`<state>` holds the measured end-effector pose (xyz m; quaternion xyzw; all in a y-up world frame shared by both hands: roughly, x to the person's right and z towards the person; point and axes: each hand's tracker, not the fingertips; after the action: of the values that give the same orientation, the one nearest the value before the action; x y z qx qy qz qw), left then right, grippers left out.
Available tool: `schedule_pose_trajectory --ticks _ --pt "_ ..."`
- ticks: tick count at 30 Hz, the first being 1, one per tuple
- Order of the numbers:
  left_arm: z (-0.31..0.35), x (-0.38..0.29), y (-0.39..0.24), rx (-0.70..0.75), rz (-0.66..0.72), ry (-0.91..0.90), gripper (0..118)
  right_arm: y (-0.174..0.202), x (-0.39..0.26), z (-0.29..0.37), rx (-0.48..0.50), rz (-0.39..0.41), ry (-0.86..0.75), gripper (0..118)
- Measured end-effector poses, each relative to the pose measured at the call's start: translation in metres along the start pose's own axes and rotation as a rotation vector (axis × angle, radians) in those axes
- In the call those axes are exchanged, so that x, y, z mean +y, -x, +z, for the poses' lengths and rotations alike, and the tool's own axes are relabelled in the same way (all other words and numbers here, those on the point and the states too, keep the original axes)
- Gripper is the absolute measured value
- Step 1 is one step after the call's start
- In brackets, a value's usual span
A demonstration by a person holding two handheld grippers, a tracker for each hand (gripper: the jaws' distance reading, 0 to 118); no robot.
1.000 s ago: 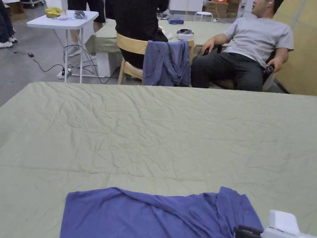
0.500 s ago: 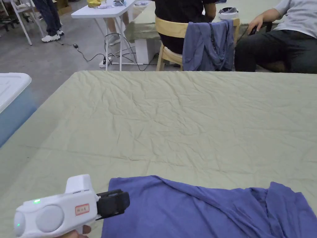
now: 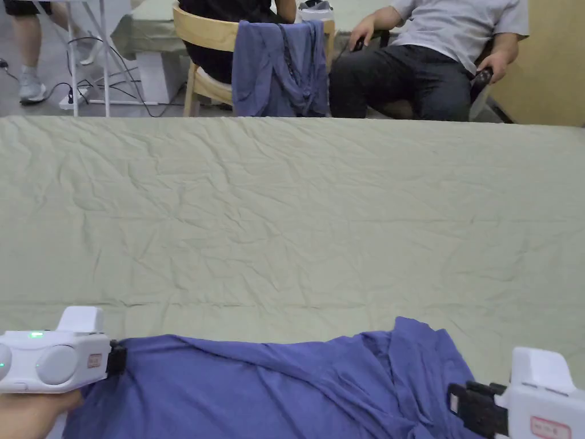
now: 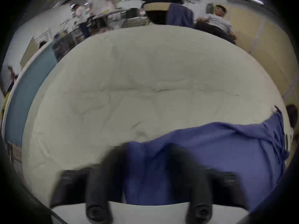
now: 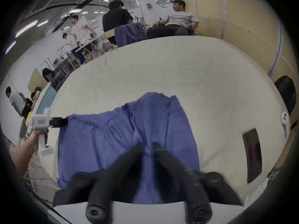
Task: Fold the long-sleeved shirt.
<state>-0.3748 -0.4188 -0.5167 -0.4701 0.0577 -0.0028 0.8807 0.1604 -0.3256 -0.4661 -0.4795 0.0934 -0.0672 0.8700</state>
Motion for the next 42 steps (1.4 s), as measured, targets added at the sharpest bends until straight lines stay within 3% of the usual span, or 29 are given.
schedule_pose_trajectory --ticks 1,3,4,7,10,12,14,16,17,18,19,21,23,26,30,35,39,42 --pt "0.006 0.004 -0.003 -0.039 -0.005 -0.019 1 -0.004 0.018 -0.016 0.0 -0.005 0.011 118" --pt "0.016 0.016 -0.006 -0.056 0.016 -0.038 0 -0.009 0.05 -0.047 0.014 -0.061 0.01 118" --pt "0.021 0.023 -0.005 -0.069 0.037 -0.055 0 -0.015 0.068 -0.064 -0.044 -0.052 0.027 117" --pt "0.029 0.042 0.0 -0.077 0.082 -0.072 0 -0.022 0.115 -0.119 -0.076 -0.161 0.116 114" --pt "0.036 0.051 0.003 -0.073 0.094 -0.078 0 -0.016 0.126 -0.155 -0.073 -0.268 0.26 113" --pt "0.044 0.051 -0.002 -0.069 0.075 -0.081 0 -0.012 0.12 -0.174 -0.071 -0.279 0.334 110" --pt "0.046 0.05 -0.001 -0.064 0.064 -0.075 0 0.001 0.112 -0.188 -0.103 -0.221 0.416 99" --pt "0.046 0.049 0.003 -0.062 0.063 -0.067 0 0.012 0.113 -0.187 -0.19 -0.078 0.401 86" --pt "0.045 0.048 0.004 -0.058 0.062 -0.062 0 0.016 0.115 -0.187 -0.198 -0.061 0.407 79" --pt "0.045 0.046 0.006 -0.054 0.061 -0.06 0 0.014 0.118 -0.182 -0.185 -0.084 0.39 45" --pt "0.045 0.045 0.007 -0.053 0.065 -0.056 0 0.011 0.123 -0.176 -0.157 -0.075 0.34 20" --pt "0.043 0.046 0.013 -0.061 0.088 -0.055 0 0.002 0.127 -0.165 -0.088 -0.098 0.346 19" --pt "0.047 0.045 0.015 -0.077 0.114 -0.066 0 0.003 0.129 -0.15 -0.085 -0.003 0.296 19" --pt "0.054 0.047 0.018 -0.096 0.128 -0.082 0 0.001 0.136 -0.127 -0.058 -0.048 0.233 19" --pt "0.065 0.054 0.019 -0.091 0.122 -0.104 0 0.008 0.143 -0.095 -0.075 -0.058 0.147 19" --pt "0.075 0.055 0.028 -0.101 0.158 -0.149 0 0.009 0.145 -0.066 -0.028 -0.052 0.062 19" --pt "0.093 0.027 0.025 -0.119 0.112 -0.207 0 0.013 0.107 -0.032 -0.011 0.096 -0.057 19" --pt "0.118 -0.01 0.018 -0.109 -0.036 -0.243 0 0.012 0.064 -0.006 -0.005 0.189 -0.12 19"
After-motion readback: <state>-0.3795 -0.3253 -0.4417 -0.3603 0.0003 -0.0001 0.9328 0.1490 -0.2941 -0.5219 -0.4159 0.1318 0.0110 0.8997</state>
